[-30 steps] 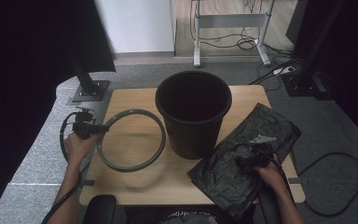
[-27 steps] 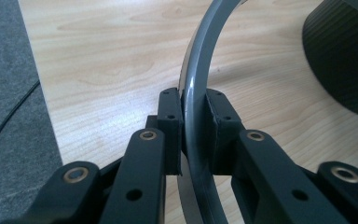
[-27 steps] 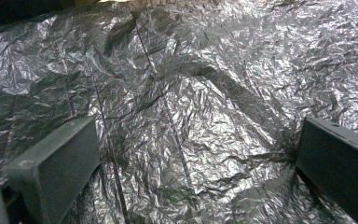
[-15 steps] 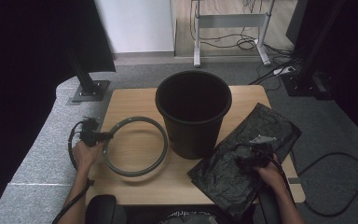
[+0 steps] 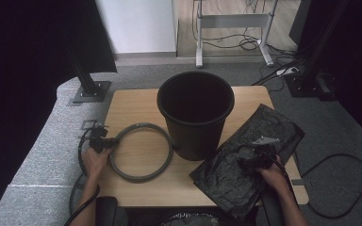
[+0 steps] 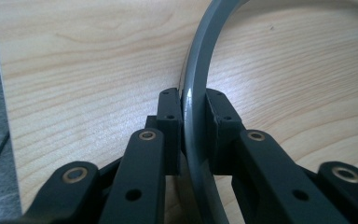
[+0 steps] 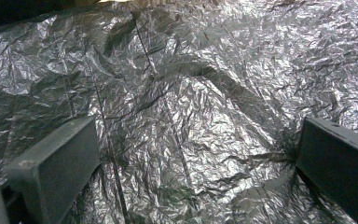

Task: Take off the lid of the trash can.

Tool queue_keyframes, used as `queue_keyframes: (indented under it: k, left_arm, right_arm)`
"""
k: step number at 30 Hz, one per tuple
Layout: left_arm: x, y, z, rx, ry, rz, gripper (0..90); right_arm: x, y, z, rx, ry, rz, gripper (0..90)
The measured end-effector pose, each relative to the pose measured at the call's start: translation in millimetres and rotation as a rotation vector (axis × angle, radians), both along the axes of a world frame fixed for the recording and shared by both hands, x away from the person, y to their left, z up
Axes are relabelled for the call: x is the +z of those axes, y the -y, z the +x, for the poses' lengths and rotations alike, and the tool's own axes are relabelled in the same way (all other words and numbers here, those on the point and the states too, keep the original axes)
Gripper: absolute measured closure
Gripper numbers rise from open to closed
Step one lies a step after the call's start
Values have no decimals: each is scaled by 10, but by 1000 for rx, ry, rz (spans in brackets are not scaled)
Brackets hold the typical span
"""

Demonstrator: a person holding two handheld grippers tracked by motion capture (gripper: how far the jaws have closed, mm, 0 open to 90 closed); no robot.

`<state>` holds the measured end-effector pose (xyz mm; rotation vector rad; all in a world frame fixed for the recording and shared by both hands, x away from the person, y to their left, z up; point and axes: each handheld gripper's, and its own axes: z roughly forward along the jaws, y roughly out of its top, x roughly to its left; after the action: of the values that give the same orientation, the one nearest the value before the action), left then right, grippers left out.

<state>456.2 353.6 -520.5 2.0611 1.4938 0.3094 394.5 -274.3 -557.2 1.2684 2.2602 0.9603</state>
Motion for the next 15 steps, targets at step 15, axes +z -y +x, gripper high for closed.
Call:
queue_keyframes:
  k: [15]
  left_arm:
    - [-133,147,-103,-54,125,92,513]
  right_arm:
    - [0,-2,-3,0,0,0,0]
